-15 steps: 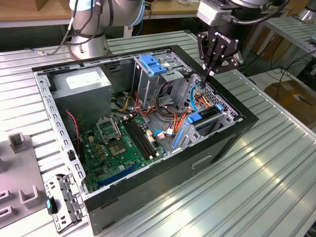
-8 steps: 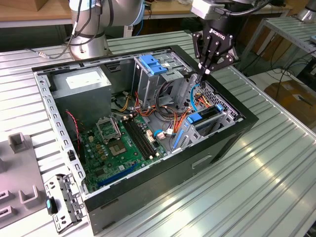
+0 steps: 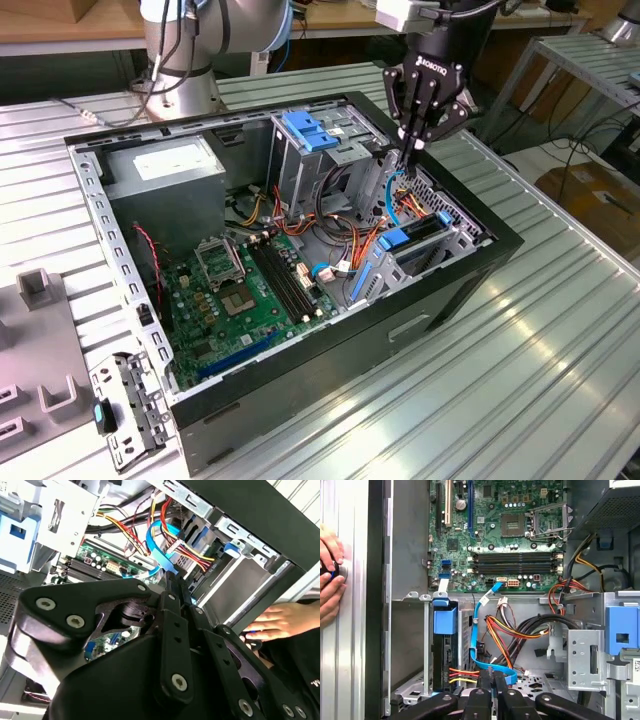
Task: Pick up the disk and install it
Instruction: 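Insert the second disk wire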
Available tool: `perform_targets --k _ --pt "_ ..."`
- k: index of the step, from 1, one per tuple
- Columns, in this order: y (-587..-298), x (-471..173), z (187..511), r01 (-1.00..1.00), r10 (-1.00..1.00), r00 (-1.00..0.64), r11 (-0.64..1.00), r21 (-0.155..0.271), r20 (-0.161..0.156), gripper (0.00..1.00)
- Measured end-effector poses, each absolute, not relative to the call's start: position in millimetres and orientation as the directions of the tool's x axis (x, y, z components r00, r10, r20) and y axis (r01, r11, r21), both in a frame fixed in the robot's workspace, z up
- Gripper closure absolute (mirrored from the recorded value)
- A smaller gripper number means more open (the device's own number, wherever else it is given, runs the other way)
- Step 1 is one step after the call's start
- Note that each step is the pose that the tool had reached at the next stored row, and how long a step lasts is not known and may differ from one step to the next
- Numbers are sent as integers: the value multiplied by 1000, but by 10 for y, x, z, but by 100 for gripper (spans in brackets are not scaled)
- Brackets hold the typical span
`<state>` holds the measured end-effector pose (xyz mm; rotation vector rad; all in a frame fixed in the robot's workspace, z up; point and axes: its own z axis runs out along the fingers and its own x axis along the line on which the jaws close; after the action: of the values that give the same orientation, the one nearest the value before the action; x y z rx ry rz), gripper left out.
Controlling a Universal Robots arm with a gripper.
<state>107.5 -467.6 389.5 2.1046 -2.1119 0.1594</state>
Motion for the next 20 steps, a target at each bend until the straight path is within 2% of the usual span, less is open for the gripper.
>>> perform_targets --k 3,4,6,13,18,19,20 --pt "-4627 1086 3876 -999 -976 0 8 34 216 81" --pt "-4614 1088 3872 -999 -974 0 8 34 225 75" --pt "-4578 1099 3852 -999 -970 0 9 34 244 75" --pt "-4553 1115 3773 -999 -961 -1 10 34 277 75" --pt "-4553 1115 3669 -999 -958 -1 11 33 287 75" --pt "-4553 1115 3658 -999 -957 -1 11 33 290 76" --pt "-4551 1116 3652 -999 -956 -1 11 33 294 83"
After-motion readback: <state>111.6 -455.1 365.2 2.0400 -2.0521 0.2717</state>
